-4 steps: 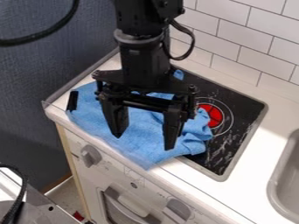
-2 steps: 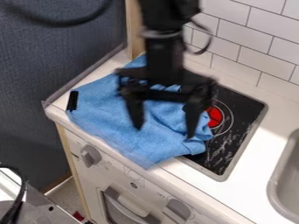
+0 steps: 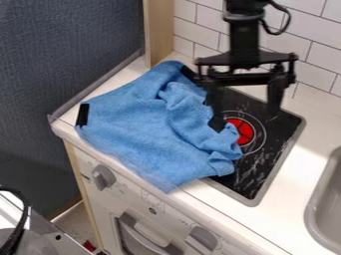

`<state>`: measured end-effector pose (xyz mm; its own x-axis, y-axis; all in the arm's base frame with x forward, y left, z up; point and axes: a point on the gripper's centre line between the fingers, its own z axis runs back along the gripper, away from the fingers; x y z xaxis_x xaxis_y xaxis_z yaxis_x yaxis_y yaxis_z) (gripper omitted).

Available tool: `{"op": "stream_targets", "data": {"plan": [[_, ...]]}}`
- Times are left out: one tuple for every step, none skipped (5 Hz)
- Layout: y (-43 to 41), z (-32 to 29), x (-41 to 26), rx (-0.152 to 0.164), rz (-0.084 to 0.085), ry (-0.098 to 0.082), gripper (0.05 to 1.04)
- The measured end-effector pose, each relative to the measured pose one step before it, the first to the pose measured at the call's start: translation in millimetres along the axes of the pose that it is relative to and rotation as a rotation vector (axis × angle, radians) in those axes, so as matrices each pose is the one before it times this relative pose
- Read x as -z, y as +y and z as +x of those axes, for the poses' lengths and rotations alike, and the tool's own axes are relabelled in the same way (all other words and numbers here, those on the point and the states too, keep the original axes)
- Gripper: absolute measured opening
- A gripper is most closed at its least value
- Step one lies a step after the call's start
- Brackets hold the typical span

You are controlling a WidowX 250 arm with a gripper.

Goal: Move the cloth from the left bottom side of the cooker to the top right side

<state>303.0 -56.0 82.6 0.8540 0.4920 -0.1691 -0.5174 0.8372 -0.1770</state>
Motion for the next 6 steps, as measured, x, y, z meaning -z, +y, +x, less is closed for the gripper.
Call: {"op": "stream_targets", "data": {"plan": [[-12.19,40.62,10.39,-0.0905,-0.0175,-0.0420,1.001],[6.12,23.81,20.84,-0.0885,0.0166,0.0343,1.001],[10.95,15.41,15.84,-0.0226,0.0005,0.0571,1.001],[10.12,11.60,12.69,-0.0543,0.0396,0.0508,1.001],[5.77,6.41,7.93,-0.0765,0.0684,0.0197,1.001],[2.45,2.38,15.03,-0.0145,0.0277,0.0315,0.961]]}}
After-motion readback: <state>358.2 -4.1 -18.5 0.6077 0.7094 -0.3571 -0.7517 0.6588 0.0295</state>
